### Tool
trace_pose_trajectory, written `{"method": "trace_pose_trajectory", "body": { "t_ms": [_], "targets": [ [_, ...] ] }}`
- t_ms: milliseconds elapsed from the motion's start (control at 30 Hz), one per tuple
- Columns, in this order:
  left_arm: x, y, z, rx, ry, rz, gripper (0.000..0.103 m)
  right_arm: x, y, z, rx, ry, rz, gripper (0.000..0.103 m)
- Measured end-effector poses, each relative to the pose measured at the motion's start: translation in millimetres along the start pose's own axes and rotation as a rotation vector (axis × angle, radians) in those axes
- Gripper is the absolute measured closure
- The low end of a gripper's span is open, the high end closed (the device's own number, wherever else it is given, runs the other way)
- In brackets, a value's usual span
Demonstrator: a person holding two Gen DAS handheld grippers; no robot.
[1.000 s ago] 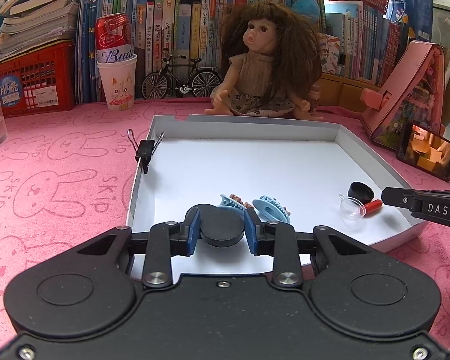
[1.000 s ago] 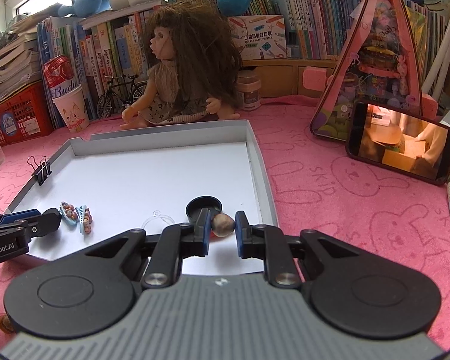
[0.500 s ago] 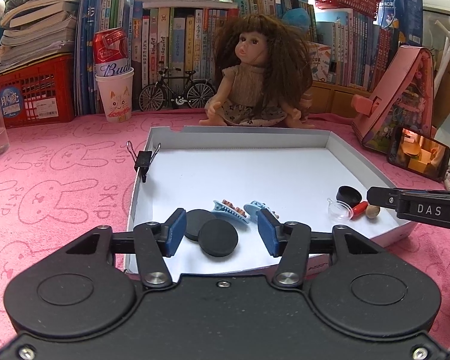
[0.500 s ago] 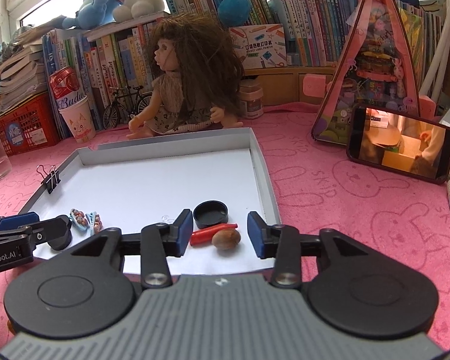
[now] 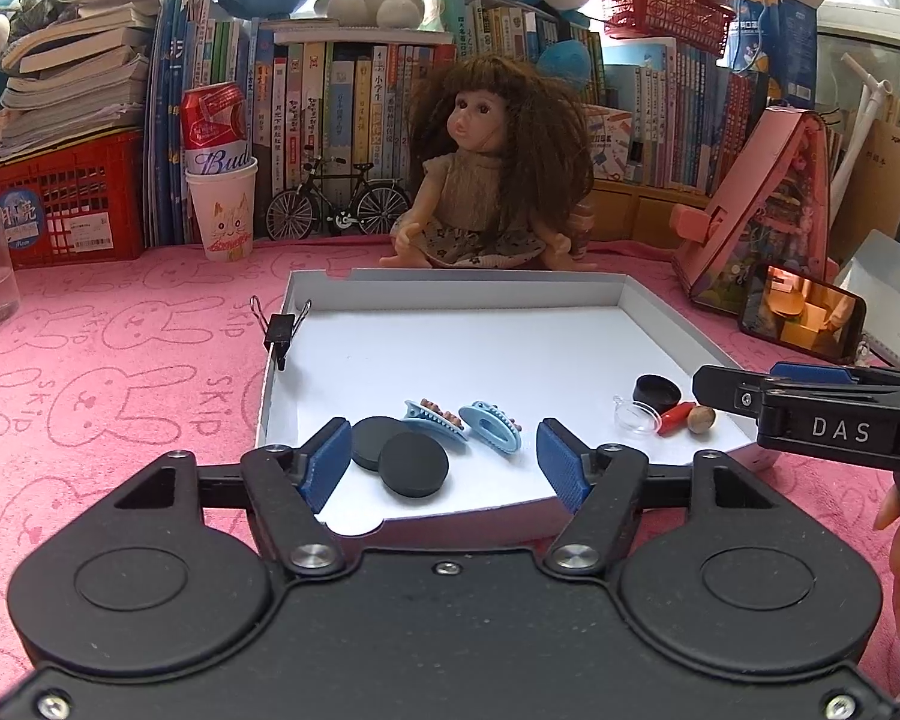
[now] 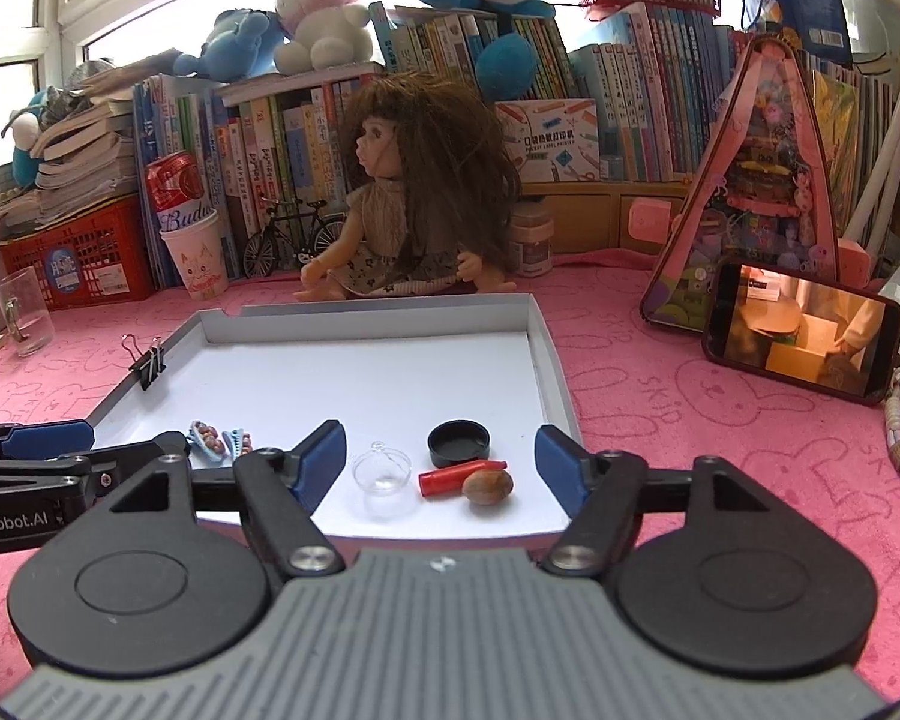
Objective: Organize rigid objects
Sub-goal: 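Open left tool releasing the disc while right tool releases the acorn in the tray, then withdraw both tools from the tray toward the remaining objects on the cloth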
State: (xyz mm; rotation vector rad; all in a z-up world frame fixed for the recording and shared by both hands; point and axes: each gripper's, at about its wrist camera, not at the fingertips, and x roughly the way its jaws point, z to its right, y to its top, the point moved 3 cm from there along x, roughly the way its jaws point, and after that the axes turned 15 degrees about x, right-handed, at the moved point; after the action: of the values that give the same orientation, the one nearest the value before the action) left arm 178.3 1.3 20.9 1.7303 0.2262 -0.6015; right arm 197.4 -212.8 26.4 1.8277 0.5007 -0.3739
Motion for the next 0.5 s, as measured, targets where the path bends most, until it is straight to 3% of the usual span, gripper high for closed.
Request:
{"method": "trace_pose_trajectory", "body": {
  "t_ms": [100, 500],
  "targets": [
    [-8, -4, 3, 0.005, -0.009, 0.01, 0.03, -9, -2, -1, -0.006, 0.018, 0.01, 0.019],
    [-40, -25, 15, 0.053, -0.027, 0.024, 0.028, -42, -32, -5, -0.074, 0.101, 0.006, 0.017]
  ]
}}
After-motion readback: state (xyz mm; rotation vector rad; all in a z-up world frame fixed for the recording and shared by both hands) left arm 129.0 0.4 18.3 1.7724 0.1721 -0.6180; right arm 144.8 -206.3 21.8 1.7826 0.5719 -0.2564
